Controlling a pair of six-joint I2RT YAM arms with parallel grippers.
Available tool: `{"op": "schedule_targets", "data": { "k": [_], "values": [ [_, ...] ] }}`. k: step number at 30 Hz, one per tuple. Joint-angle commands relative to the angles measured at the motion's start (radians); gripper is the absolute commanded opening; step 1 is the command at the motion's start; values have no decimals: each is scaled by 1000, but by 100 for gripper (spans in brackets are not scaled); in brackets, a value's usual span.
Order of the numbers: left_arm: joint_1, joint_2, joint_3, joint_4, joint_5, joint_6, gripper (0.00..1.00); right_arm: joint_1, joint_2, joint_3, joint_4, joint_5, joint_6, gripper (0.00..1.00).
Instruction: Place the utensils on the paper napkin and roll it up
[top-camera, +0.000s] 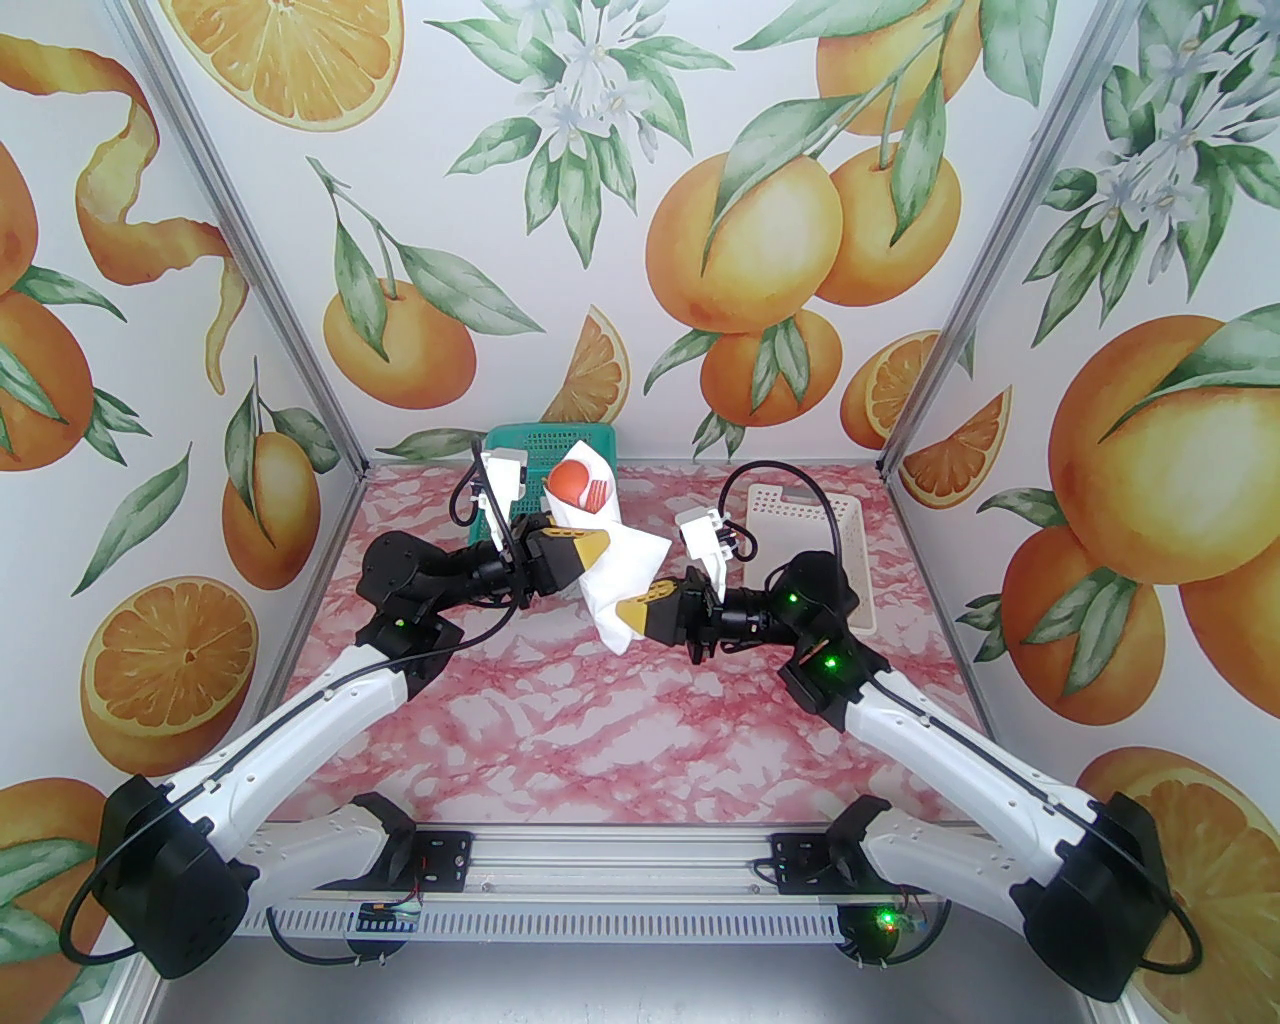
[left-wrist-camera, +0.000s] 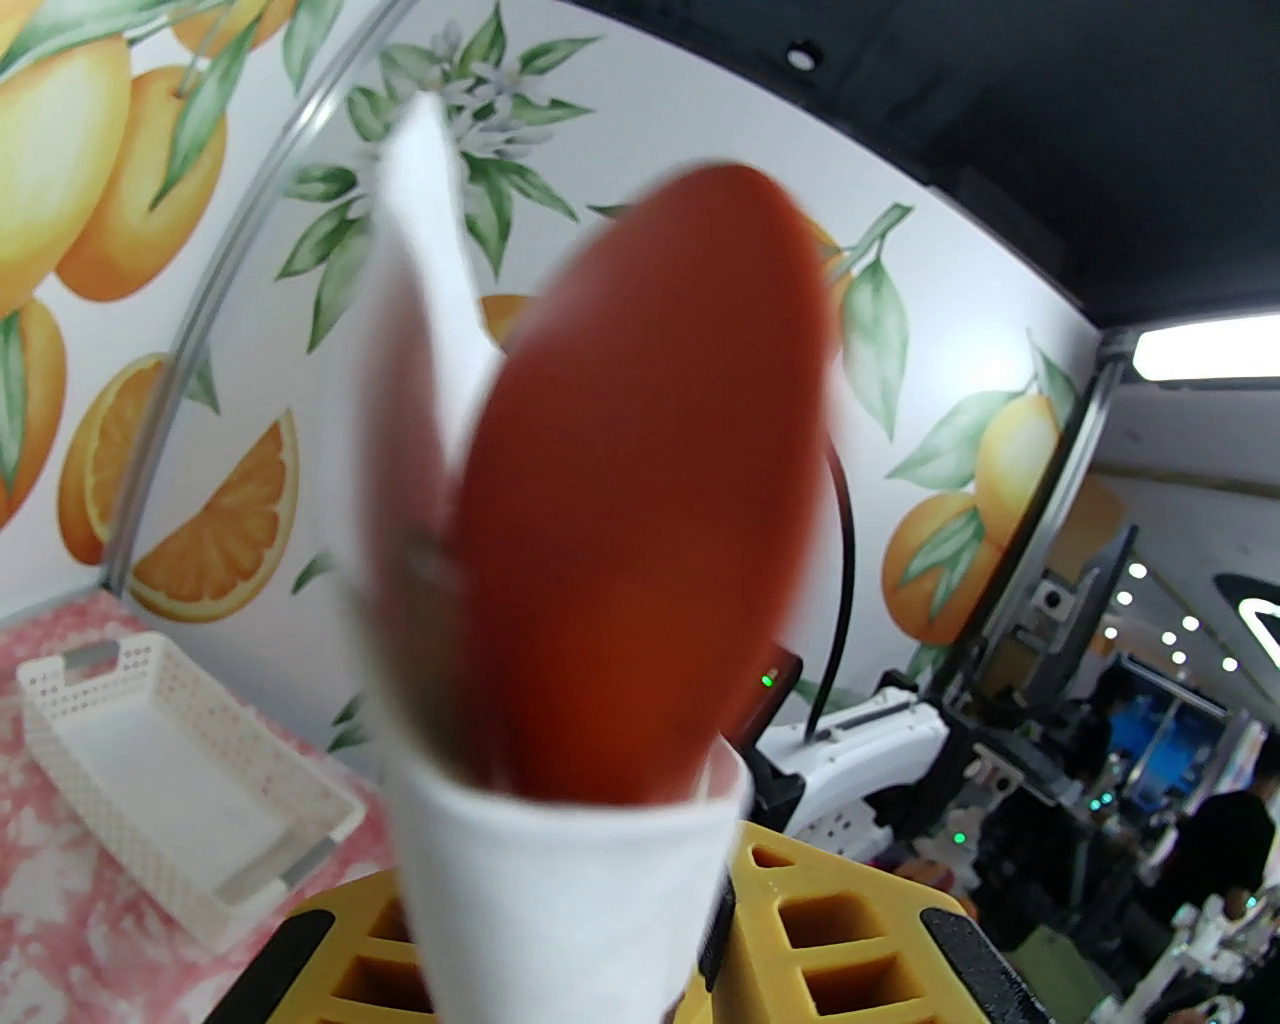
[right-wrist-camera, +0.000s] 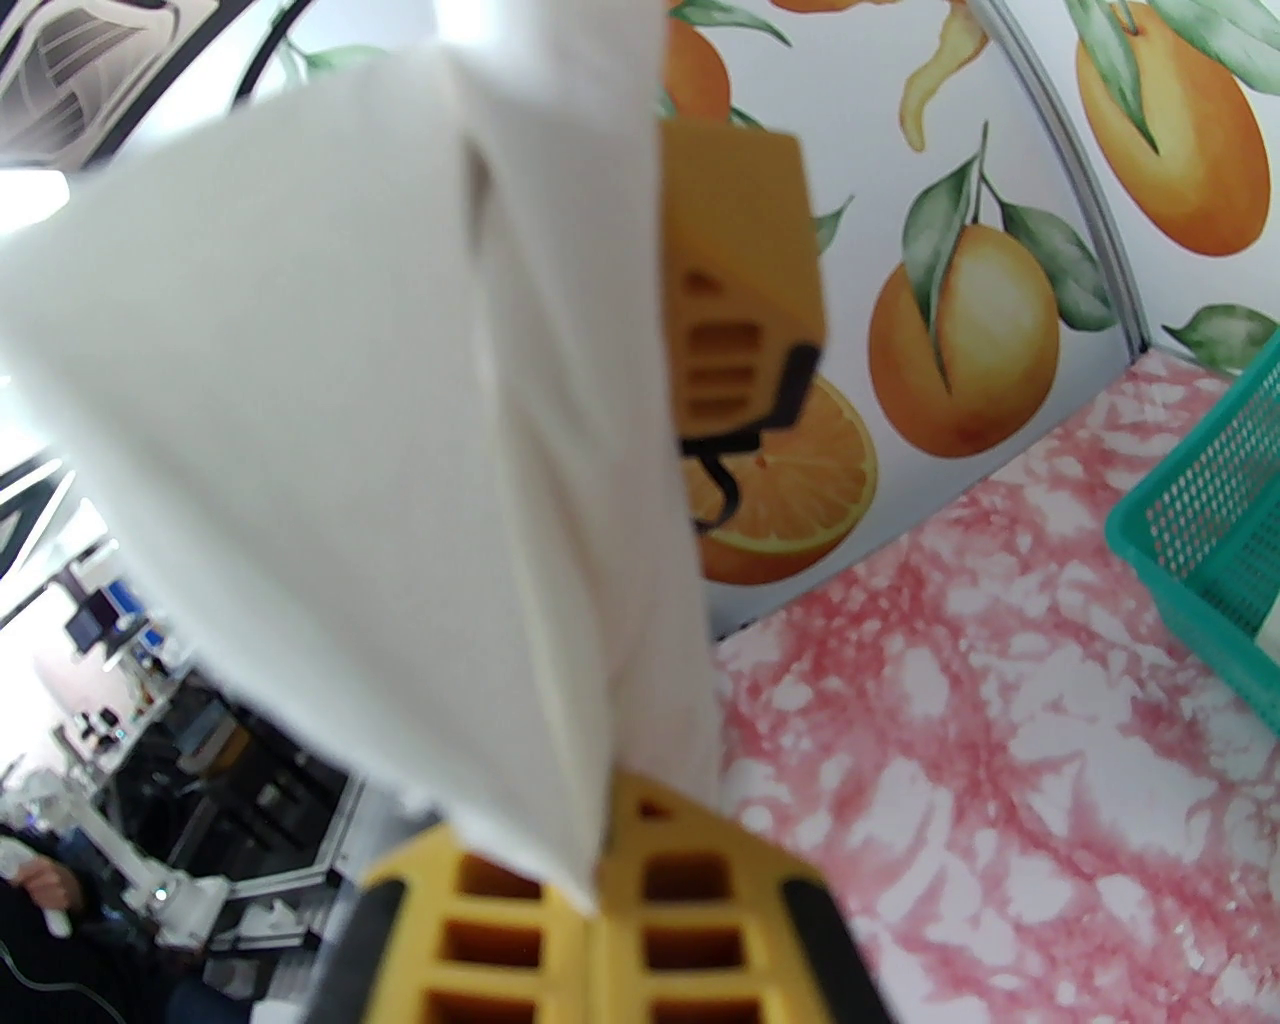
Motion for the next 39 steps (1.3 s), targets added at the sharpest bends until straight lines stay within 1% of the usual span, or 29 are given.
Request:
{"op": "schedule_targets", "data": {
  "k": [1, 2, 4, 6, 9, 10, 12, 15, 19, 21, 26, 35, 37, 38, 39],
  "values": [
    [6, -11, 27, 9, 1, 26, 19, 0, -11, -16, 14, 0, -5, 0],
    [6, -9, 27, 5, -2, 27, 16, 0, -15, -16, 5, -1, -7, 3],
    [6, -8, 26, 4, -8, 25, 11, -2, -27, -16, -17, 2, -17, 15],
    [7, -9, 26, 1, -18, 24, 8, -7, -47, -20, -52, 9, -34, 29],
    [6, -12, 24, -10, -27, 29, 5, -31, -89, -30, -82, 24, -41, 54],
    [6, -12, 24, -14, -28, 29, 4, -43, -106, -35, -91, 31, -41, 59],
    [6, -12, 22, -16, -31, 30, 3, -63, -128, -34, -119, 40, -47, 66],
    [6, -13, 19, -15, -32, 31, 2, -69, -139, -22, -158, 48, -64, 73],
    [6, -14, 16, -19, -32, 32, 2, -66, -131, -13, -110, 34, -25, 74],
    [5, -15, 15, -21, -34, 33, 2, -65, -128, -6, -115, 32, -28, 73],
    [6, -27, 13, -54, -49, 54, 2, -53, -115, -7, -93, 29, -13, 61],
    [6, -43, 11, -107, -74, 84, 1, -18, -94, -24, -52, 17, 24, 50],
    [6, -42, 11, -107, -75, 84, 0, -17, -97, -27, -49, 20, 28, 50],
    [7, -42, 10, -105, -74, 84, 0, -18, -100, -27, -56, 23, 23, 55],
    [6, -43, 10, -106, -75, 83, 0, -18, -104, -27, -71, 29, 15, 58]
  ]
}}
